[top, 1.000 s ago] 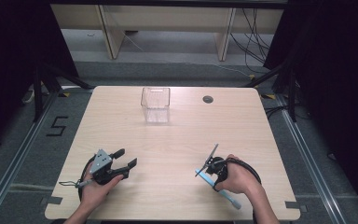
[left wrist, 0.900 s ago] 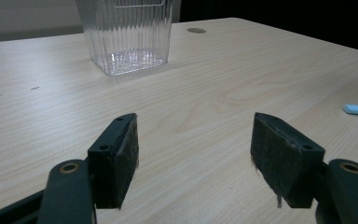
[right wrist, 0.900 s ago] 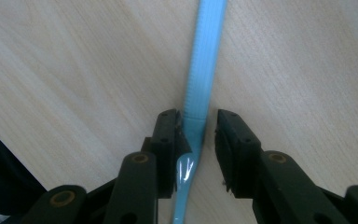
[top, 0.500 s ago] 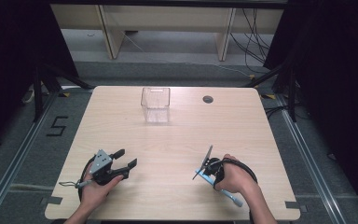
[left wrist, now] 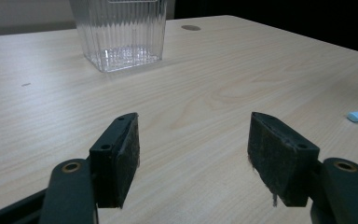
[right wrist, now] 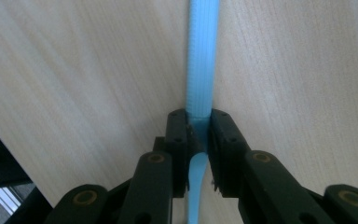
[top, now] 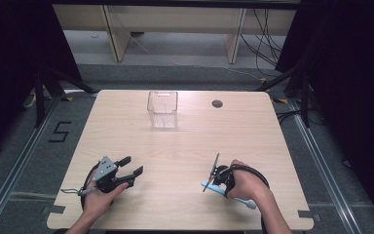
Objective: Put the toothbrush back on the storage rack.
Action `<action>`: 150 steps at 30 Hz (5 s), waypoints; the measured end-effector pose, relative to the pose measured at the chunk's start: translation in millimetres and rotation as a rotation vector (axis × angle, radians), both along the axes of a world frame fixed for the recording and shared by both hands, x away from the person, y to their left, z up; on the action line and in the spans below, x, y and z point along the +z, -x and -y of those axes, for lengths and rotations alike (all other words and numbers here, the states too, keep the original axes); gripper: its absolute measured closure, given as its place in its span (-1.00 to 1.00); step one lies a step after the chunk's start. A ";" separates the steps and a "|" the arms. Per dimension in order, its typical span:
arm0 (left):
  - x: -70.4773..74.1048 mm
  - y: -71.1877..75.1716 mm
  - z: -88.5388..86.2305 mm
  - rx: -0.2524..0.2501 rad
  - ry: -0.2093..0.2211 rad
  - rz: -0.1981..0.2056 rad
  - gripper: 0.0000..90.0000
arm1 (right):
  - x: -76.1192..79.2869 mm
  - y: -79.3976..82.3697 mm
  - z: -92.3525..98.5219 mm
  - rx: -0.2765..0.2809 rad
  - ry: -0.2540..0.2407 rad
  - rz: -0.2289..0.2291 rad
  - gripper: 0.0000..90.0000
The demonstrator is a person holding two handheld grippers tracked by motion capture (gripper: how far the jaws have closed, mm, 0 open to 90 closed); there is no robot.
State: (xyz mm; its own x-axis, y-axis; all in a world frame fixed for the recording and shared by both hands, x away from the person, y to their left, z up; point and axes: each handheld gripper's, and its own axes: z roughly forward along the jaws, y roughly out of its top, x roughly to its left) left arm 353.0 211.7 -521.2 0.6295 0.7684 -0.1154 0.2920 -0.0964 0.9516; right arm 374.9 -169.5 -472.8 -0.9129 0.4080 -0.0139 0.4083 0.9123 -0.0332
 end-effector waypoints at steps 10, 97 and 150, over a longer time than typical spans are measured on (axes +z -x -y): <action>18.9 10.0 9.6 -0.209 -0.038 -0.057 -0.15 | 17.2 3.6 -11.4 0.154 -0.053 -0.001 0.75; 12.7 11.6 78.3 -0.715 -0.247 -0.036 0.73 | 56.8 10.7 -99.6 0.398 -0.237 0.069 0.39; 27.1 -0.7 45.5 -0.338 0.005 0.136 0.73 | 0.8 25.9 -43.5 -0.377 -1.115 0.360 0.13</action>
State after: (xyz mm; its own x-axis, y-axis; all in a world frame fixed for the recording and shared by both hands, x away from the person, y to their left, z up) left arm 353.7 166.2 -494.1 0.8576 0.5141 -0.0158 0.1147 -0.1613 0.9802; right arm 349.0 -126.1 -472.0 -0.7513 0.5954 0.2847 0.4772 0.1921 0.8576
